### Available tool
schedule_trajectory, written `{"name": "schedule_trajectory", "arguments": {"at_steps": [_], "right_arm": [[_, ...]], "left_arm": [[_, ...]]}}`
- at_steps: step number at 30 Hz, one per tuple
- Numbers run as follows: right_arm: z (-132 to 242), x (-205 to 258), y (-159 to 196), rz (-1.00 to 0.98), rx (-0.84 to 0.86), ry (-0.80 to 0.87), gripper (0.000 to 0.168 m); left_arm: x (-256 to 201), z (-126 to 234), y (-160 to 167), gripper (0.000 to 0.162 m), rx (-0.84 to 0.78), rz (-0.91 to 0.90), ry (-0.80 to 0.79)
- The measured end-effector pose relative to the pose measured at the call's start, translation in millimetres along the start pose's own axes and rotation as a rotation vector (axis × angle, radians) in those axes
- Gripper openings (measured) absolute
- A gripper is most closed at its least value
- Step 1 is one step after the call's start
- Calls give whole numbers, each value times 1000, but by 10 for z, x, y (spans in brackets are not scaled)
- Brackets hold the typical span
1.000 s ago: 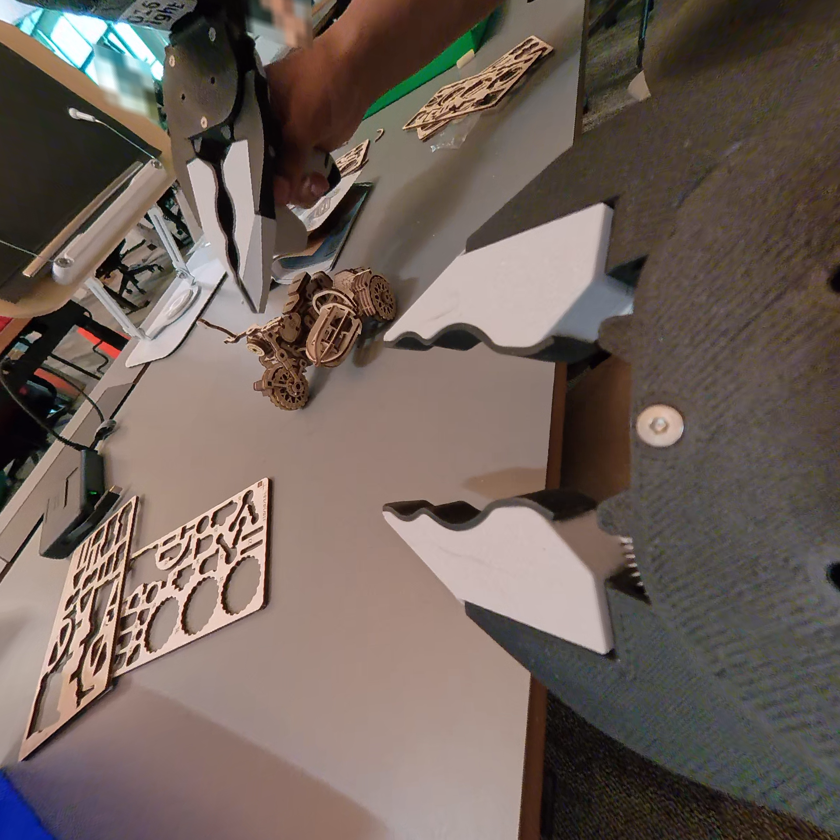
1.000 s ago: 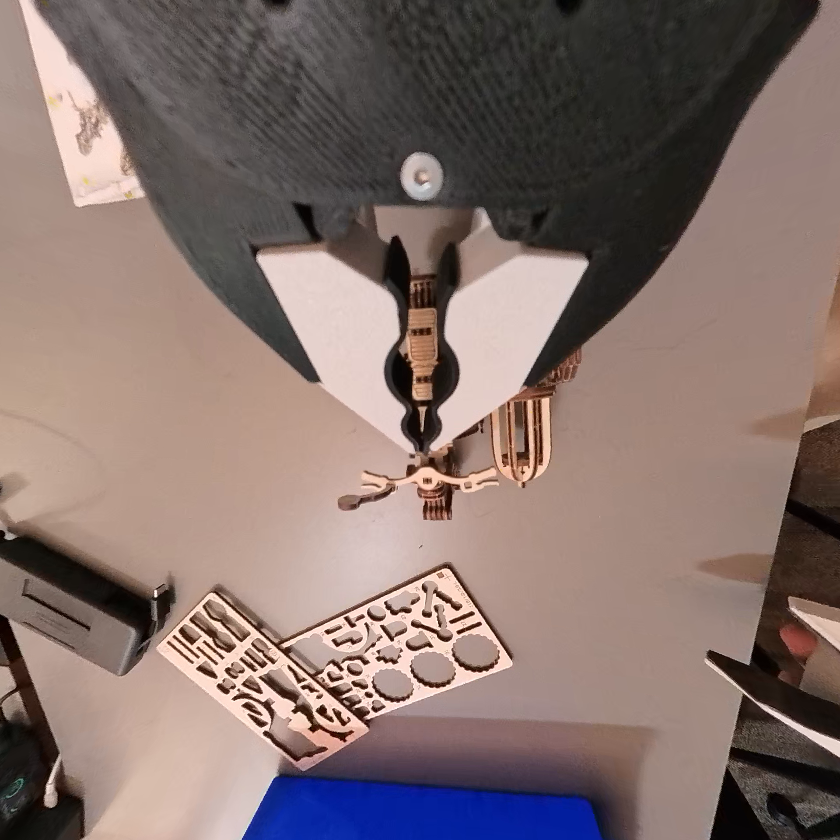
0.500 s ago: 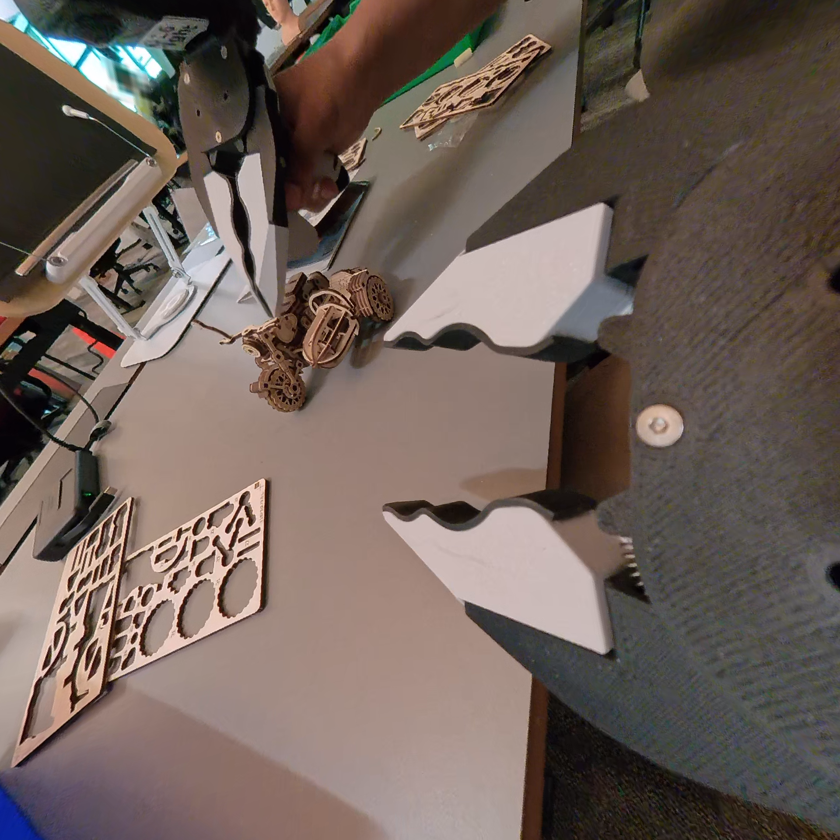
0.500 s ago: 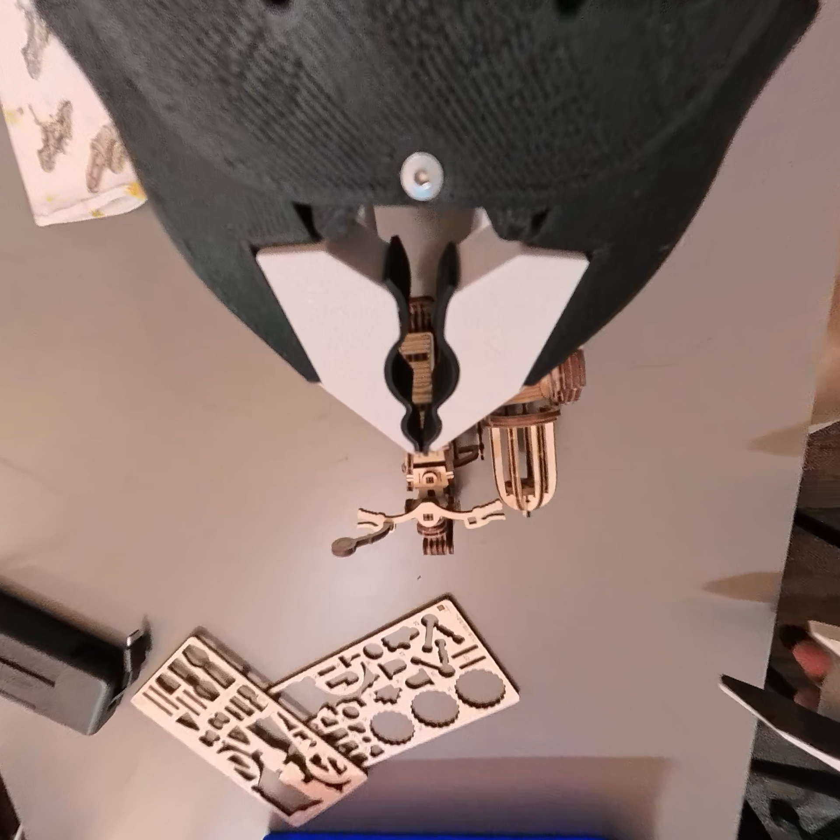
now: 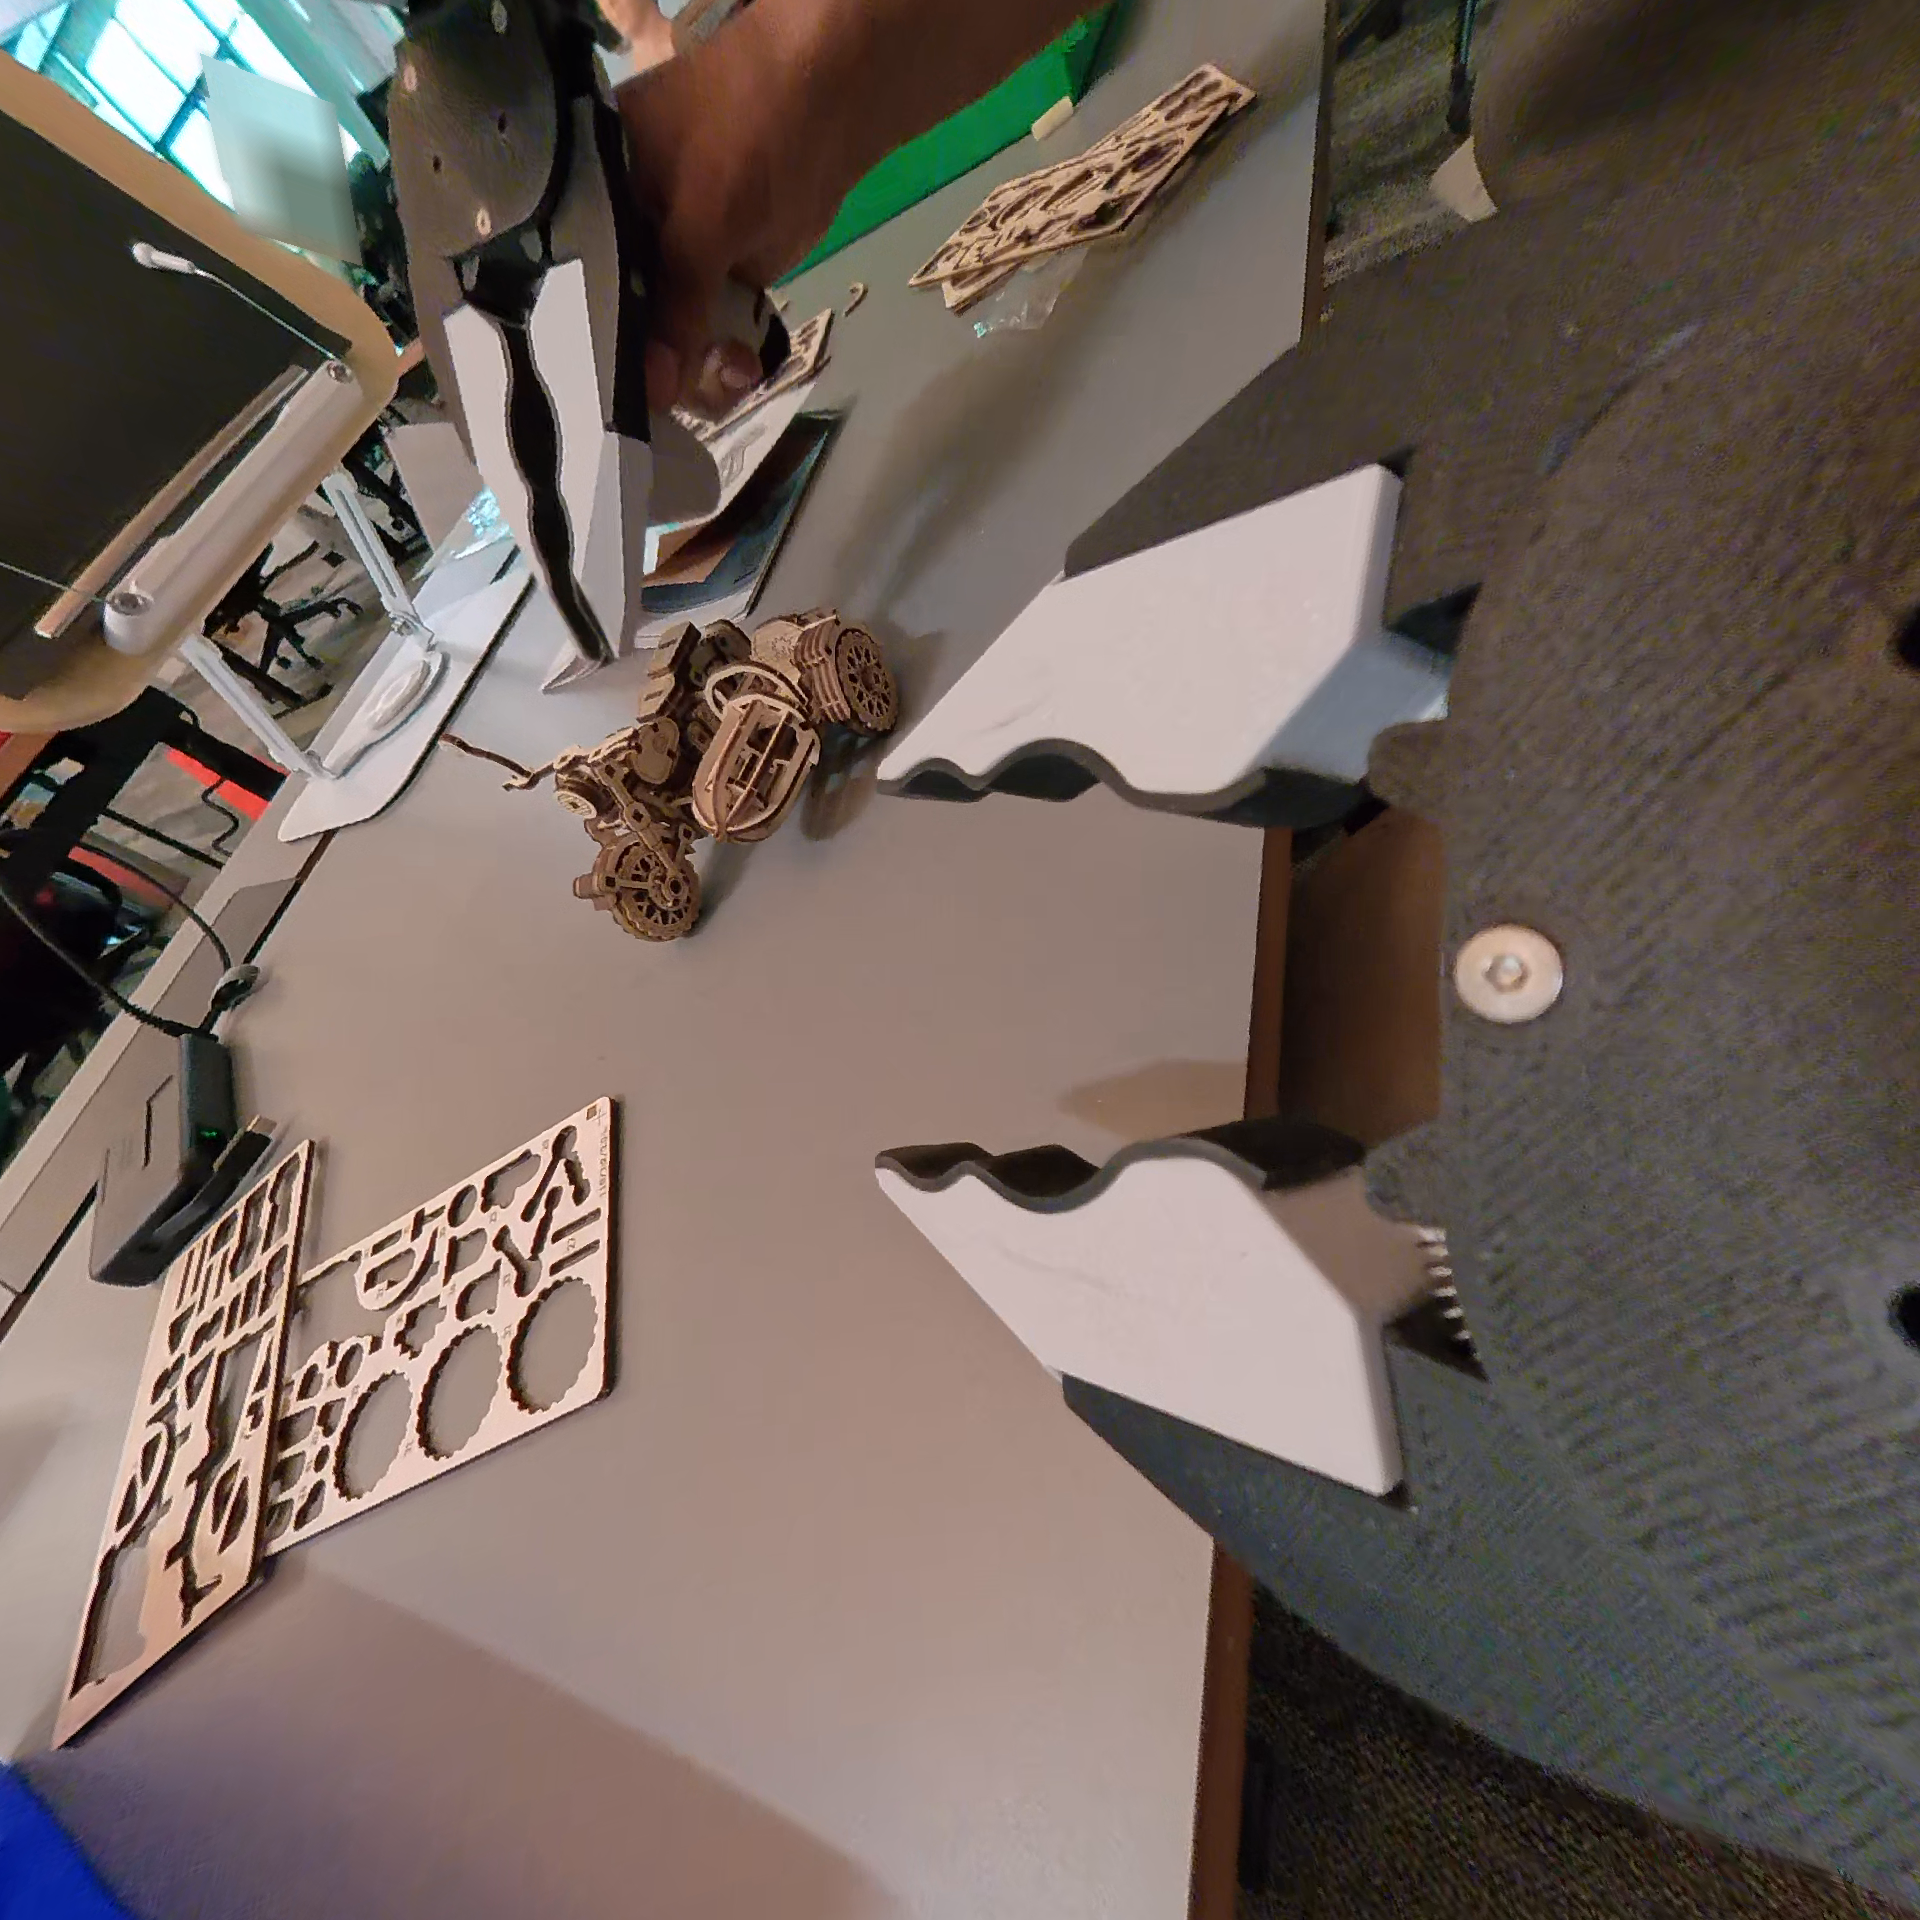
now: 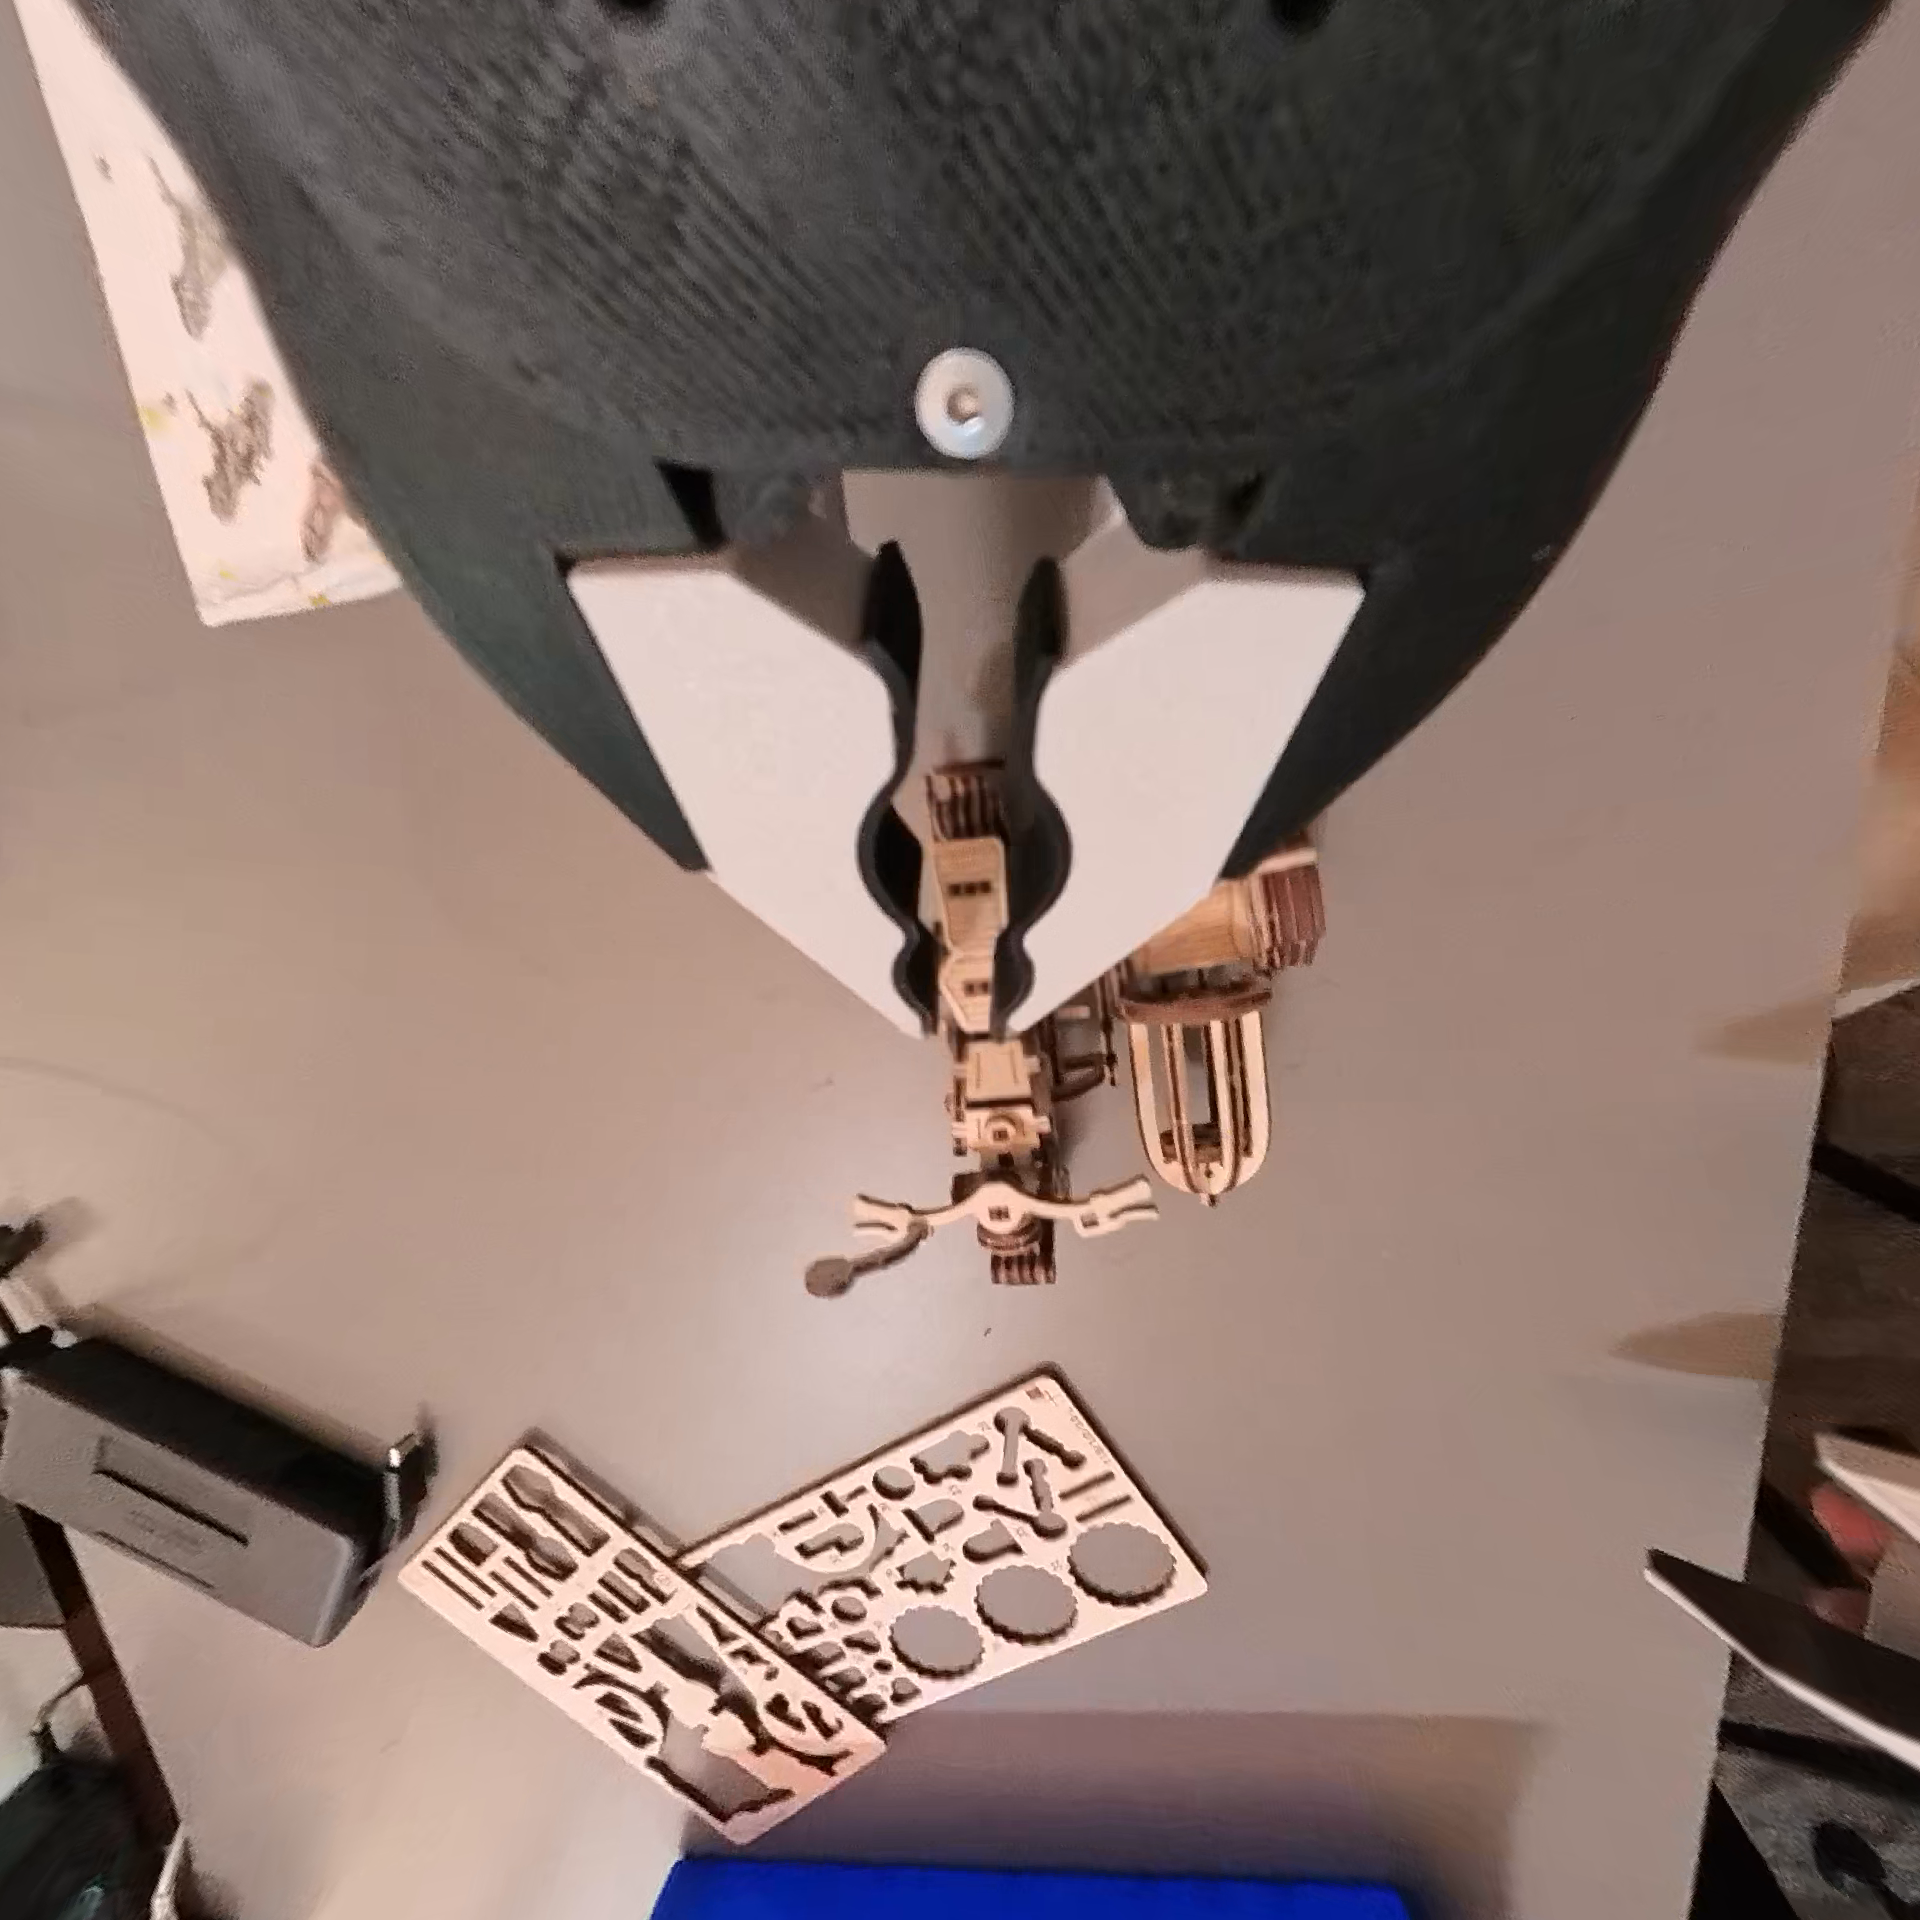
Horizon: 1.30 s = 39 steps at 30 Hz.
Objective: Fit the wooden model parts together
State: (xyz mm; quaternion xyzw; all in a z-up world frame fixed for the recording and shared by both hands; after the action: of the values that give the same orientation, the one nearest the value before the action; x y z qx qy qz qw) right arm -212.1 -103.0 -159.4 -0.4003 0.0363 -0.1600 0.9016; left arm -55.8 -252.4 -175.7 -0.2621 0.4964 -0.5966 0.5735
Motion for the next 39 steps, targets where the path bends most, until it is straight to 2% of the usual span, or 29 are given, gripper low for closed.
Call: {"name": "schedule_trajectory", "arguments": {"at_steps": [9,26,34,39], "right_arm": [[61,-77,210,-39,26,1,6],[49,-37,202,-46,20,-9,3],[120,-18,114,-40,-10,-19,5],[83,47,54,-23,-7,-32,13]], "left_arm": [[-32,-29,19,66,12,-10,7],[-14,-20,15,66,9,0,7],[-13,-20,15,66,9,-1,7],[-18,-22,18,66,11,-4,7]]}}
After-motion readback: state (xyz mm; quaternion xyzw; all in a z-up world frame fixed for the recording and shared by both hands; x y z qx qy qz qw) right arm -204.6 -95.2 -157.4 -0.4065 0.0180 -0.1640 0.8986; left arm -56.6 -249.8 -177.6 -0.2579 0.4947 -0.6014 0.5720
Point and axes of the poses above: each gripper's, where its closed fingertips meet, z back along the fingers, y out of its underside, x = y × z across the jaws, the point moved 3 cm from there along z, back along the fingers, and after that the axes turned 14 degrees about -z, right-handed, at the moved point
